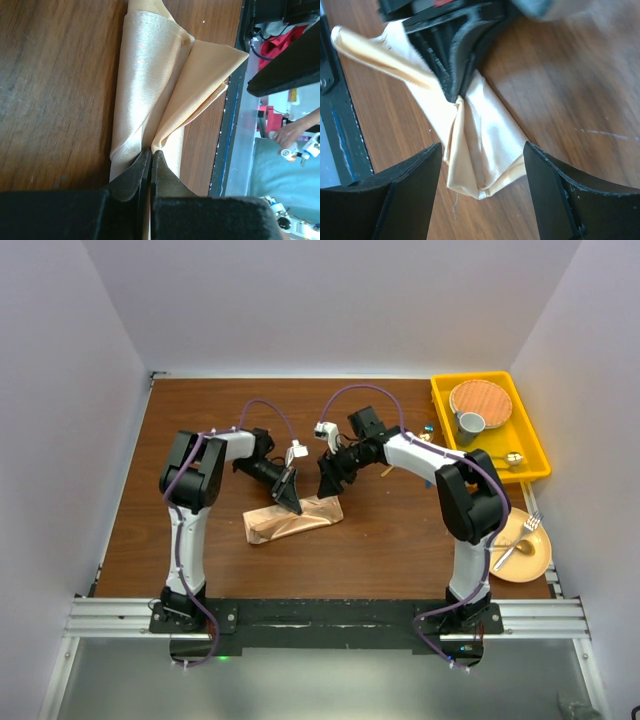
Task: Fold the napkin into a case and place the utensils inside
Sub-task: Fold the 2/3-rectangle-folded napkin into the folded napkin.
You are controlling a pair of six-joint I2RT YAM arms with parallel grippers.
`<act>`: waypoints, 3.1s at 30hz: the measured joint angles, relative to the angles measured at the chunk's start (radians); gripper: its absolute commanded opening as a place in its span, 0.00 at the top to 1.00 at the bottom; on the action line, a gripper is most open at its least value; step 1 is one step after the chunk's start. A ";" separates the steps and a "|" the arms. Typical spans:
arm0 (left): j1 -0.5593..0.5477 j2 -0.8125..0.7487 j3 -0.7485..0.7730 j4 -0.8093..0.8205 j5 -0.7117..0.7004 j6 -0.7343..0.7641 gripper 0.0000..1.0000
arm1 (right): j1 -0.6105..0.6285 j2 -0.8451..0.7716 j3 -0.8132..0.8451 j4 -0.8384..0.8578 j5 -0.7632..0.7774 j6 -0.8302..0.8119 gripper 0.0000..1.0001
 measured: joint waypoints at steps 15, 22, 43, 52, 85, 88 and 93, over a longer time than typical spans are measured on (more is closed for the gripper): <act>0.004 0.016 0.005 -0.026 0.016 0.000 1.00 | 0.076 -0.004 -0.015 -0.037 -0.052 -0.293 0.41; 0.004 0.022 0.013 -0.036 0.016 0.000 1.00 | 0.099 0.022 -0.015 -0.068 -0.015 -0.359 0.62; 0.056 0.028 0.026 -0.077 0.075 0.003 0.60 | 0.111 0.101 0.036 -0.098 0.105 -0.316 1.00; 0.296 -0.106 0.002 0.027 0.066 -0.040 0.55 | 0.111 0.101 0.036 -0.100 0.108 -0.312 1.00; -0.084 -0.777 -0.605 0.520 -0.415 0.343 0.57 | 0.110 0.153 0.105 -0.227 0.054 -0.182 1.00; -0.100 -0.737 -0.605 0.524 -0.428 0.349 0.61 | 0.110 0.153 0.103 -0.227 0.054 -0.175 1.00; -0.117 -0.705 -0.605 0.524 -0.441 0.365 0.64 | 0.110 0.153 0.095 -0.227 0.044 -0.169 1.00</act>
